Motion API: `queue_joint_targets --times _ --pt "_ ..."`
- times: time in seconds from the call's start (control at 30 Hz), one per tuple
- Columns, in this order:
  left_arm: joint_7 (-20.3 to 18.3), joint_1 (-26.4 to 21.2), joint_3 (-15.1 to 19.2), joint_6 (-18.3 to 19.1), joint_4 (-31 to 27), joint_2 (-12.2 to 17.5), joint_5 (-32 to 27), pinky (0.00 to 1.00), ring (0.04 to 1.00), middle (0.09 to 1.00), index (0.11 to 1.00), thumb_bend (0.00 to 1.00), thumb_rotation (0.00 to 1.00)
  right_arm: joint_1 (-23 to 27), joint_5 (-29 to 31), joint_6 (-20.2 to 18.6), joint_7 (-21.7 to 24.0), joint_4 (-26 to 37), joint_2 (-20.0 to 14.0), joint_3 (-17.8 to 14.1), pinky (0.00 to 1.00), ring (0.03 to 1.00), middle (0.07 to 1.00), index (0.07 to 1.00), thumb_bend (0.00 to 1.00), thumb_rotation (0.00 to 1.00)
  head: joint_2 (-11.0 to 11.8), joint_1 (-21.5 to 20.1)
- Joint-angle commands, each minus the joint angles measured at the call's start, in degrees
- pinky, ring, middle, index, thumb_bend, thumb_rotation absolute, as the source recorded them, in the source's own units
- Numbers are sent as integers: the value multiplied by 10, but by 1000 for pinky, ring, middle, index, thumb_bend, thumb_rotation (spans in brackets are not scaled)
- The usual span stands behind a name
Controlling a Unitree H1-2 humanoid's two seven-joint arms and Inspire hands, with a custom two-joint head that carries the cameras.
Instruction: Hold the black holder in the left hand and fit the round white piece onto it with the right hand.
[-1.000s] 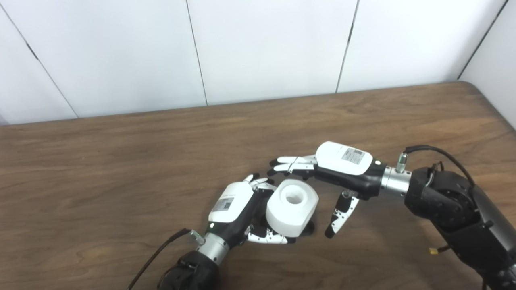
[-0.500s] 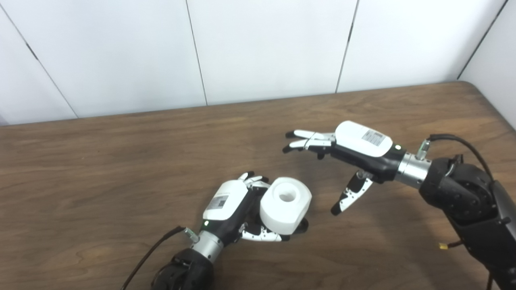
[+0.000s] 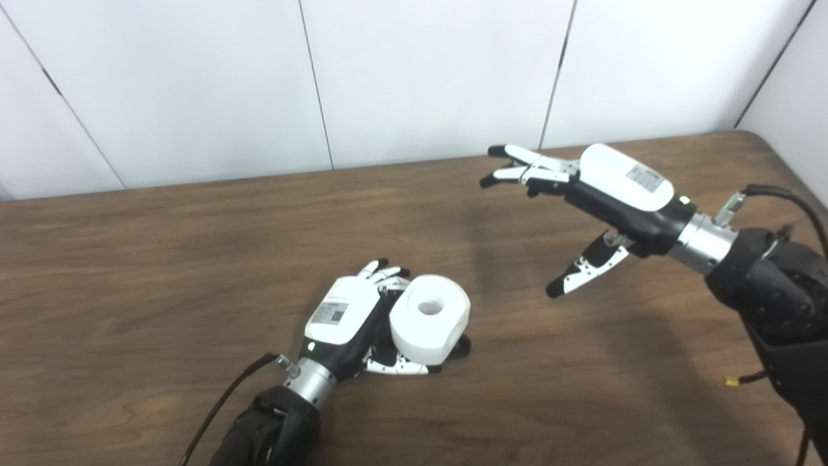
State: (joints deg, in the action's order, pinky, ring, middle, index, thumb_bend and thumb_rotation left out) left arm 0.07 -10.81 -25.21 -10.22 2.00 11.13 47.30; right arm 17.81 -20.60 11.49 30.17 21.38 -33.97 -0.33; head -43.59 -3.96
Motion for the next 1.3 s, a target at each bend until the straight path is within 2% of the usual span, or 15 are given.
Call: queue_joint_targets --times 0.0,0.13,0.17,0.2,0.23,0.3,0.43,0.57,0.73,0.93,1.17,1.27 --pt "8 -12 4 -2 3 9 13 982 869 723 483 525 63 19 9 -6 -19 18 -18 -16 746 912 979 887 863 141 -1 -1" --pt "7 -15 1 2 9 12 24 979 874 744 489 522 76 12 4 -2 -27 19 -19 -19 744 912 979 879 861 149 1 0" --pt "2 -16 -1 6 8 14 27 968 875 756 531 751 157 11 2 -1 -30 20 -19 -19 740 909 977 874 858 150 0 0" --pt "-3 -17 -2 8 8 15 29 960 882 786 580 874 219 10 0 -1 -31 20 -19 -18 730 902 975 869 856 144 0 0" --pt "-15 -18 -4 17 4 17 33 955 887 804 610 949 257 10 0 -1 -33 20 -18 -19 724 897 974 866 854 140 1 -1" --pt "-37 -18 -6 31 -3 20 39 932 921 883 736 991 329 9 1 -1 -37 19 -16 -20 720 891 973 863 845 118 1 -2" --pt "-84 -21 -11 64 -18 26 48 916 969 961 890 1000 359 8 1 3 -48 19 -15 -23 735 893 971 858 832 79 1 -2" --pt "-119 -24 -9 80 -28 32 40 924 997 997 988 1000 379 2 9 2 -57 13 -12 -24 734 882 958 860 820 47 2 -1" --pt "-136 -29 -4 83 -35 41 30 933 1000 1000 1000 1000 399 -11 7 -8 -63 9 -7 -27 707 866 945 873 796 54 3 0" --pt "-166 -43 2 74 -30 65 -8 946 1000 1000 1000 1000 405 -13 5 6 -87 -20 5 -28 728 853 928 888 775 24 12 -1" --pt "-214 -57 32 48 -27 112 -115 978 1000 1000 1000 1000 358 -24 -3 5 -130 -61 33 -26 725 854 924 894 721 60 23 -2" --pt "-222 -57 46 38 -28 126 -140 987 1000 1000 1000 1000 344 -34 -8 1 -143 -70 47 -26 695 841 914 897 698 69 25 -3"
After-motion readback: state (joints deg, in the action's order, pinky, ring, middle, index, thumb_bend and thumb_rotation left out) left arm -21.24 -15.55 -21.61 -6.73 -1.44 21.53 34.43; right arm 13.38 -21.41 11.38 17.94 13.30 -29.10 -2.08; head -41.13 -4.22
